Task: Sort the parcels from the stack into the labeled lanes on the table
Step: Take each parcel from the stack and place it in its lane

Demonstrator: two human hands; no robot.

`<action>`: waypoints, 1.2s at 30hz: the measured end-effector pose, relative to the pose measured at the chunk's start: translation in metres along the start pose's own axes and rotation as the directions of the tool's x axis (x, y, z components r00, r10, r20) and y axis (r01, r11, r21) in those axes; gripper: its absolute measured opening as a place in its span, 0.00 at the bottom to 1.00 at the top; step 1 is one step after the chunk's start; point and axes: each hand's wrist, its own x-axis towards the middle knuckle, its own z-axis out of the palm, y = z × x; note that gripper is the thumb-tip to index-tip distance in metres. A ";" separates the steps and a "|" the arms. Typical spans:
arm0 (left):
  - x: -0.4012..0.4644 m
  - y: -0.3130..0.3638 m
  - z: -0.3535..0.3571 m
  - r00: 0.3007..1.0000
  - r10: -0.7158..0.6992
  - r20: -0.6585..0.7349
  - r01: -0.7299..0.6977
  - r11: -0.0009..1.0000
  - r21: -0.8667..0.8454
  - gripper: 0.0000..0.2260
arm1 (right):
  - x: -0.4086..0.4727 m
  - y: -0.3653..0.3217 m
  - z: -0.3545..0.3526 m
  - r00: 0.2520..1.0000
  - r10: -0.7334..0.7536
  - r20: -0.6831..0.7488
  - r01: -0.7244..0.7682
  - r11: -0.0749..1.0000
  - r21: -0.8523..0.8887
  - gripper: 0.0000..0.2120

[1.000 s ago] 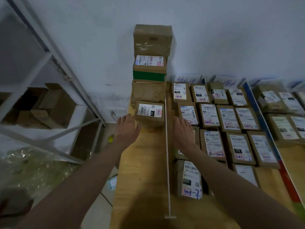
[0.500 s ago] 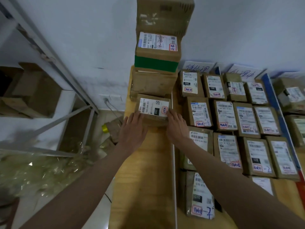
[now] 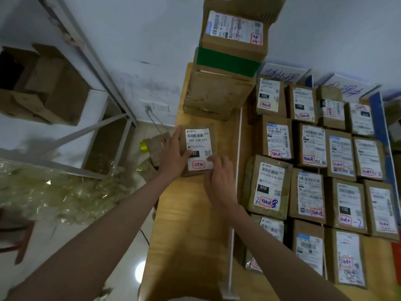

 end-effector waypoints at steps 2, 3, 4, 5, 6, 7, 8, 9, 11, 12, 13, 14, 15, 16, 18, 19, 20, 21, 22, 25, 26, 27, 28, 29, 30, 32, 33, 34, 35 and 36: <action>0.004 -0.006 -0.001 0.998 0.022 0.057 -0.023 0.999 0.021 0.38 | 0.016 0.007 0.001 0.979 0.194 0.061 -0.199 0.974 0.108 0.16; 0.005 -0.009 -0.002 0.996 0.034 0.077 -0.037 0.999 0.029 0.38 | 0.022 0.010 0.002 0.951 0.271 0.147 -0.294 0.942 0.162 0.18; 0.005 -0.009 -0.003 0.995 0.039 0.092 -0.043 0.998 0.037 0.38 | 0.028 0.012 0.004 0.909 0.337 0.247 -0.391 0.895 0.215 0.19; 0.004 -0.010 -0.003 0.994 0.042 0.101 -0.047 0.998 0.044 0.38 | 0.031 0.012 0.006 0.858 0.387 0.338 -0.479 0.841 0.251 0.20; 0.003 -0.011 -0.004 0.993 0.044 0.108 -0.051 0.997 0.057 0.38 | 0.033 0.011 0.008 0.817 0.418 0.397 -0.534 0.807 0.251 0.20; 0.002 -0.010 -0.004 0.992 0.053 0.113 -0.061 0.996 0.071 0.38 | 0.034 0.010 0.009 0.803 0.425 0.417 -0.548 0.802 0.238 0.19; 0.000 -0.010 -0.006 0.991 0.056 0.122 -0.067 0.994 0.084 0.37 | 0.035 0.010 0.010 0.804 0.427 0.414 -0.545 0.808 0.225 0.18; 0.000 -0.009 -0.008 0.989 0.065 0.137 -0.077 0.993 0.086 0.37 | 0.036 0.008 0.009 0.811 0.425 0.402 -0.536 0.815 0.220 0.17; -0.005 -0.001 -0.017 0.982 0.075 0.176 -0.090 0.992 0.084 0.34 | 0.035 0.006 0.004 0.815 0.429 0.390 -0.533 0.819 0.212 0.16; -0.009 0.005 -0.023 0.979 0.087 0.183 -0.107 0.989 0.102 0.31 | 0.033 0.005 0.000 0.817 0.427 0.387 -0.532 0.818 0.220 0.15; -0.013 0.011 -0.029 0.978 0.110 0.179 -0.136 0.981 0.138 0.28 | 0.031 0.003 -0.005 0.818 0.425 0.388 -0.533 0.813 0.233 0.14; -0.018 0.017 -0.034 0.977 0.135 0.165 -0.166 0.967 0.192 0.26 | 0.028 0.002 -0.011 0.821 0.423 0.383 -0.534 0.806 0.256 0.14; -0.023 0.023 -0.040 0.977 0.163 0.139 -0.194 0.947 0.254 0.24 | 0.024 -0.001 -0.019 0.825 0.421 0.378 -0.534 0.799 0.276 0.14; -0.028 0.031 -0.047 0.976 0.187 0.113 -0.214 0.926 0.312 0.22 | 0.021 -0.003 -0.026 0.829 0.422 0.367 -0.534 0.793 0.295 0.13; -0.039 0.046 -0.057 0.970 0.230 0.082 -0.244 0.895 0.374 0.20 | 0.015 -0.007 -0.045 0.834 0.429 0.346 -0.535 0.782 0.320 0.13; -0.043 0.054 -0.061 0.966 0.250 0.070 -0.257 0.881 0.398 0.20 | 0.012 -0.009 -0.056 0.839 0.431 0.333 -0.532 0.779 0.333 0.13; -0.047 0.062 -0.064 0.961 0.268 0.063 -0.269 0.864 0.425 0.20 | 0.009 -0.011 -0.068 0.849 0.427 0.313 -0.520 0.781 0.347 0.13; -0.052 0.071 -0.066 0.953 0.299 0.054 -0.290 0.840 0.459 0.20 | 0.005 -0.013 -0.080 0.857 0.424 0.294 -0.510 0.783 0.356 0.13; -0.056 0.078 -0.067 0.938 0.342 0.051 -0.320 0.804 0.501 0.20 | 0.000 -0.013 -0.092 0.862 0.424 0.278 -0.503 0.782 0.368 0.13; -0.072 0.100 -0.063 0.894 0.441 0.076 -0.392 0.690 0.609 0.19 | -0.019 -0.009 -0.129 0.859 0.456 0.235 -0.513 0.756 0.408 0.13; -0.077 0.107 -0.059 0.883 0.461 0.087 -0.408 0.664 0.627 0.19 | -0.026 -0.004 -0.140 0.856 0.472 0.209 -0.515 0.752 0.411 0.15; -0.083 0.114 -0.054 0.875 0.474 0.101 -0.422 0.643 0.639 0.19 | -0.034 0.002 -0.151 0.852 0.489 0.189 -0.522 0.754 0.399 0.17; -0.090 0.122 -0.048 0.866 0.486 0.116 -0.436 0.621 0.651 0.19 | -0.042 0.009 -0.161 0.847 0.504 0.169 -0.527 0.757 0.386 0.18; -0.098 0.128 -0.041 0.858 0.497 0.135 -0.452 0.602 0.659 0.20 | -0.052 0.014 -0.171 0.841 0.520 0.150 -0.535 0.757 0.375 0.18; -0.106 0.135 -0.033 0.848 0.507 0.152 -0.468 0.584 0.663 0.20 | -0.061 0.022 -0.180 0.833 0.538 0.133 -0.544 0.749 0.379 0.19; -0.122 0.150 -0.017 0.830 0.528 0.179 -0.498 0.557 0.664 0.21 | -0.080 0.039 -0.196 0.806 0.582 0.107 -0.573 0.720 0.391 0.22; -0.131 0.157 -0.008 0.822 0.534 0.197 -0.513 0.546 0.662 0.21 | -0.091 0.047 -0.205 0.793 0.602 0.091 -0.585 0.712 0.389 0.23; -0.140 0.165 0.000 0.813 0.542 0.212 -0.529 0.536 0.658 0.21 | -0.100 0.056 -0.214 0.784 0.616 0.077 -0.592 0.706 0.387 0.23; -0.147 0.173 0.009 0.801 0.554 0.227 -0.548 0.526 0.650 0.20 | -0.110 0.065 -0.223 0.785 0.617 0.053 -0.585 0.711 0.389 0.22; -0.155 0.180 0.018 0.787 0.569 0.239 -0.568 0.518 0.639 0.20 | -0.120 0.073 -0.233 0.780 0.625 0.039 -0.586 0.707 0.396 0.21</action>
